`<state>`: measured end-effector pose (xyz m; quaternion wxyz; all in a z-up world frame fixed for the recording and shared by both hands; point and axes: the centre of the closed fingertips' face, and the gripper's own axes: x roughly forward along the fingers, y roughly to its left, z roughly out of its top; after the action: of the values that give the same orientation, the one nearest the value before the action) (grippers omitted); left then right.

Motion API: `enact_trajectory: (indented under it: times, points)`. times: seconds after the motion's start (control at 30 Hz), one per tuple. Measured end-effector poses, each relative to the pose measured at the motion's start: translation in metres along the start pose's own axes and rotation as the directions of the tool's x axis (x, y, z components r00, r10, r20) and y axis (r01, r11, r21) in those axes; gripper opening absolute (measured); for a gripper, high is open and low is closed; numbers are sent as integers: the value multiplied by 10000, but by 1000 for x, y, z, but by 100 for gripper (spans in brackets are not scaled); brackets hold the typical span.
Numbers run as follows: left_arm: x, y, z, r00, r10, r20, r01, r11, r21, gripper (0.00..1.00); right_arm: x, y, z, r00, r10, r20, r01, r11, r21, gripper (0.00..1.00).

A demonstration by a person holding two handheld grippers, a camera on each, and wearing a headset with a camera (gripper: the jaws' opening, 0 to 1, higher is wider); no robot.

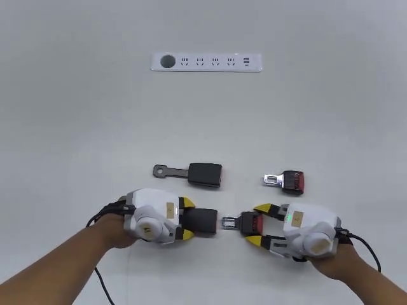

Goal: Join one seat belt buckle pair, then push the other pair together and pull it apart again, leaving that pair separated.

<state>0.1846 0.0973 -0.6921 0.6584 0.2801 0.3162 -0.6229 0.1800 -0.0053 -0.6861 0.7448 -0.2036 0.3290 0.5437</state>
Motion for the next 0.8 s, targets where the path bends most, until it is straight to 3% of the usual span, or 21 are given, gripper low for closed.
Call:
enact_trajectory:
  times: [0.37, 0.8]
  points:
    - [-1, -1, 2, 10000, -52, -61, 52, 10000, 8, 33, 13, 6, 7, 9999, -67, -115, 67, 10000, 32, 34]
    - [-1, -2, 2, 9996, -121, -264, 125, 9998, 156, 33, 17, 7, 10, 9999, 54, -132, -54, 10000, 32, 34]
